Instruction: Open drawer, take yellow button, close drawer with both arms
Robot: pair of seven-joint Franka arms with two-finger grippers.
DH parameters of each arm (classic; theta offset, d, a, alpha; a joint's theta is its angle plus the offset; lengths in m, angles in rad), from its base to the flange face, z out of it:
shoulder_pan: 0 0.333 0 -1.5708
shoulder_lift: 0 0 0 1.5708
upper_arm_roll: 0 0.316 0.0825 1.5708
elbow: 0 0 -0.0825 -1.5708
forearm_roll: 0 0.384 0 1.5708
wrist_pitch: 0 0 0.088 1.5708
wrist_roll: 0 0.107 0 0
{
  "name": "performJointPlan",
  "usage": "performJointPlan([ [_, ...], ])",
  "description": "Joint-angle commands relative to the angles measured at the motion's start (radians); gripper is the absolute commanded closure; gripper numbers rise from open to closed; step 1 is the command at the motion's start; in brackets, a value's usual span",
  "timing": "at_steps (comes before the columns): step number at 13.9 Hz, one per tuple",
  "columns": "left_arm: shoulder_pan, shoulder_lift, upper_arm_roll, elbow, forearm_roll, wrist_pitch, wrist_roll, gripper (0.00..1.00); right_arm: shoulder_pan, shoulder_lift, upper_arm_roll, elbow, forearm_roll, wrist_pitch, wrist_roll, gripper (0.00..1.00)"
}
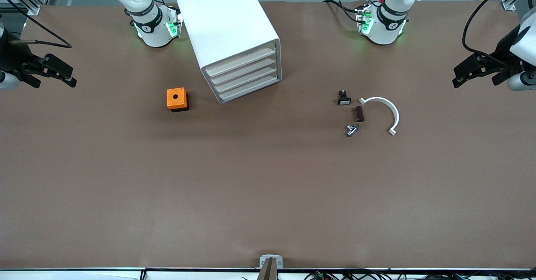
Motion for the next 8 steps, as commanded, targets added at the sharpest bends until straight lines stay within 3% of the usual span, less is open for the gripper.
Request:
performJointPlan([
  [1, 0.009, -0.010, -0.004, -0.004, 0.005, 0.003, 0.015, 0.00, -0.017, -0.022, 0.012, -0.020, -0.007, 0.010, -0.009, 0.00],
  [8, 0.045, 0.008, -0.004, 0.004, -0.054, 0.000, 0.021, 0.00, -0.017, -0.022, 0.012, -0.020, -0.007, 0.009, -0.009, 0.00],
])
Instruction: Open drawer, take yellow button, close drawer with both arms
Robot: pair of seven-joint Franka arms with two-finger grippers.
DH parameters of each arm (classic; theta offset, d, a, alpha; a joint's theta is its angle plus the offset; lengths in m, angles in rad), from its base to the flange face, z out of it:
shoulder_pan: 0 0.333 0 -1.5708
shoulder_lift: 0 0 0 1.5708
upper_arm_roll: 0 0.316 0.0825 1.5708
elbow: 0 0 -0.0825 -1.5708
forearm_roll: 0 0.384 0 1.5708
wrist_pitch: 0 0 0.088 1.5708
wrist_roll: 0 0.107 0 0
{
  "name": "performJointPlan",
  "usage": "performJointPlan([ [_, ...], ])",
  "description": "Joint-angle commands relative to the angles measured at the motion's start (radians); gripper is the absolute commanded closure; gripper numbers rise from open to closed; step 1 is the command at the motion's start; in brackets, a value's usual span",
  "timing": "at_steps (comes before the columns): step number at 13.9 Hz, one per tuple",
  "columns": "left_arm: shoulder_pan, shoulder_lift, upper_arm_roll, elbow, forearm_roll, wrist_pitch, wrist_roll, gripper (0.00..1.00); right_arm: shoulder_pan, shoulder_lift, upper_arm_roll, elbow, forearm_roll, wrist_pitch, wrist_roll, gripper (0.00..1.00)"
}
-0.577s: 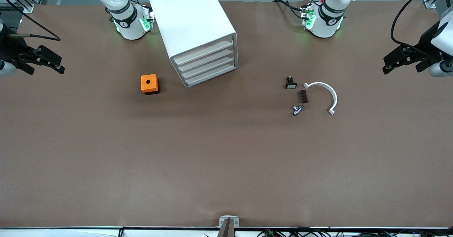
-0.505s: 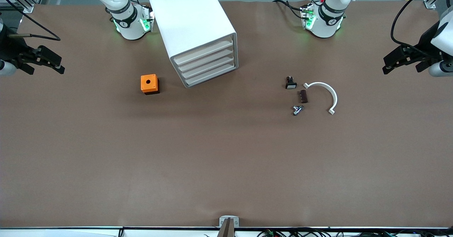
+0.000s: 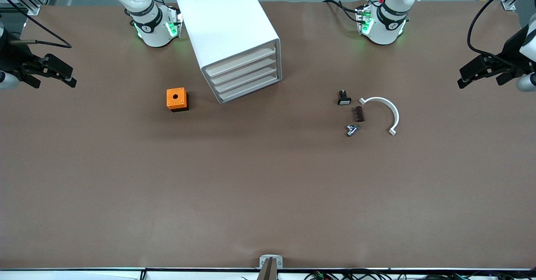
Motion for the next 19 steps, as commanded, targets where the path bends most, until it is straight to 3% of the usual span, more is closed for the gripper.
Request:
performJointPlan([
  [1, 0.013, 0.011, -0.006, 0.004, -0.034, 0.000, 0.021, 0.00, -0.015, -0.022, 0.012, -0.016, -0.009, 0.004, -0.008, 0.00],
  [5, 0.063, 0.040, -0.001, 0.006, -0.279, -0.047, 0.019, 0.00, -0.026, 0.011, 0.007, 0.034, -0.009, -0.005, -0.001, 0.00],
  [11, 0.053, 0.094, -0.001, 0.004, -0.569, -0.124, -0.005, 0.00, -0.026, 0.060, 0.007, 0.037, -0.009, -0.007, -0.005, 0.00],
  [14, 0.031, 0.146, -0.009, 0.006, -0.748, -0.127, -0.157, 0.00, -0.028, 0.079, 0.006, 0.034, -0.009, -0.001, -0.010, 0.00],
  [16, -0.003, 0.177, -0.010, 0.006, -0.847, -0.127, -0.258, 0.00, -0.031, 0.171, 0.007, 0.053, -0.009, 0.000, -0.010, 0.00],
  [19, -0.049, 0.232, -0.010, 0.024, -0.984, -0.119, -0.399, 0.00, -0.029, 0.220, 0.006, 0.071, -0.012, 0.001, -0.010, 0.00],
])
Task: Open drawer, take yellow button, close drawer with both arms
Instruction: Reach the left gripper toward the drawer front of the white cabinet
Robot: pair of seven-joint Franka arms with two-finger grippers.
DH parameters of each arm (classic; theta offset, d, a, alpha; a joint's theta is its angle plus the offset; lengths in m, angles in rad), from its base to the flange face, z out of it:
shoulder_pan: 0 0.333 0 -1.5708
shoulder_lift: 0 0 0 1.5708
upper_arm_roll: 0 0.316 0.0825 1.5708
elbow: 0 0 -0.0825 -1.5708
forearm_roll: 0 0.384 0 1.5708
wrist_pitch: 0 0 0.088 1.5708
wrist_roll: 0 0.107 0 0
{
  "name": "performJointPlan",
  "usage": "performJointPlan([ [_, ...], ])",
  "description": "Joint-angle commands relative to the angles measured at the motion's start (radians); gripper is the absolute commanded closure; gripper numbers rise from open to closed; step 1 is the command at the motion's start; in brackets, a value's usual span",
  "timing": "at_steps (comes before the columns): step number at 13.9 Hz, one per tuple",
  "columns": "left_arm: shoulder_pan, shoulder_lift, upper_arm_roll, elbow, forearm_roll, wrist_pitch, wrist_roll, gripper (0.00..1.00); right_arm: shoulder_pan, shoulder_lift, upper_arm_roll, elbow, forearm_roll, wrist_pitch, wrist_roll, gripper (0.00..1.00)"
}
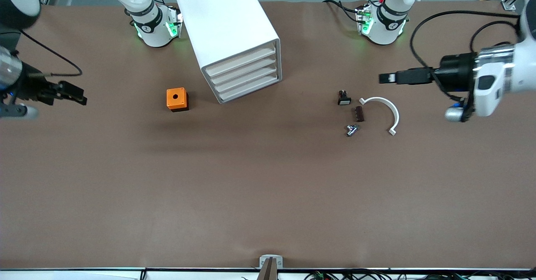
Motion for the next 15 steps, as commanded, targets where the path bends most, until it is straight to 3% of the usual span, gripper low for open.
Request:
performJointPlan([
  [1, -0.036, 0.066, 0.000, 0.045, -0.118, -0.005, -0.158, 0.00, -0.018, 0.055, 0.013, 0.052, -0.009, -0.017, -0.011, 0.00],
  [12, -0.260, 0.378, 0.003, 0.186, -0.150, 0.010, -0.789, 0.00, -0.012, 0.072, 0.015, 0.049, 0.005, -0.017, 0.014, 0.00],
  [15, -0.312, 0.410, 0.014, 0.191, -0.140, 0.079, -0.997, 0.00, 0.021, 0.067, 0.019, 0.046, 0.005, -0.026, 0.159, 0.00],
])
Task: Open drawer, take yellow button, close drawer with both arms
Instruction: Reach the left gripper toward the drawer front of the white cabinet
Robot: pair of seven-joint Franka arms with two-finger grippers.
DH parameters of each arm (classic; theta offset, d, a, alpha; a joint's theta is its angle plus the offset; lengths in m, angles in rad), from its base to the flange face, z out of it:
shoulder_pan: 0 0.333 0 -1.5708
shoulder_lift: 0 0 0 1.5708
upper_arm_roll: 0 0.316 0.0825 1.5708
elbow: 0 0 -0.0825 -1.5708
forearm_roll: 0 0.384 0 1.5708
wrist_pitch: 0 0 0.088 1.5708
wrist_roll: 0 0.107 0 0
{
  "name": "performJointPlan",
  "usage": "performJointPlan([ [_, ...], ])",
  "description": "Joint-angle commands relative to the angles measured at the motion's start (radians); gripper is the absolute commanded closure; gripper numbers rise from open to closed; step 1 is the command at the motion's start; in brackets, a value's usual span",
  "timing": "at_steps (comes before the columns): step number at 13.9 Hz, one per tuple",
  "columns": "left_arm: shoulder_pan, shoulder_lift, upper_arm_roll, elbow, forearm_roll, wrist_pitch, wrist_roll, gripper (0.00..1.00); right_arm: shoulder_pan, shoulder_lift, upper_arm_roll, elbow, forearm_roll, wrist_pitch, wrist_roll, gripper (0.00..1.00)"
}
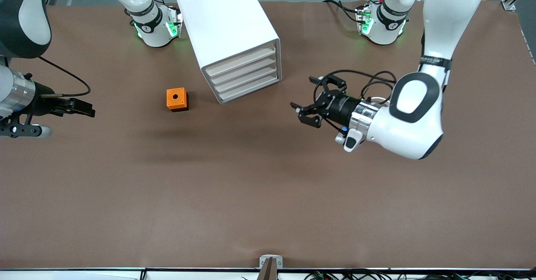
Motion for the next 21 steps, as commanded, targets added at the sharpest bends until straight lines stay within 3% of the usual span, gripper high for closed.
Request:
performJointPlan([
  [1, -0.044, 0.035, 0.018, 0.042, -0.004, 0.024, -0.193, 0.00, 0.027, 0.006, 0.010, 0.019, 0.004, -0.020, 0.103, 0.00],
  [7, -0.075, 0.130, 0.015, 0.042, 0.097, 0.018, -0.607, 0.00, 0.073, 0.001, 0.012, 0.013, 0.004, -0.029, 0.241, 0.00],
  [12, -0.077, 0.207, 0.011, 0.041, 0.099, -0.051, -0.854, 0.00, 0.090, 0.001, 0.012, 0.011, 0.004, -0.029, 0.291, 0.00],
  [21, -0.144, 0.236, 0.003, 0.027, 0.051, -0.185, -1.089, 0.04, 0.128, -0.001, 0.012, 0.011, 0.004, -0.029, 0.431, 0.00],
])
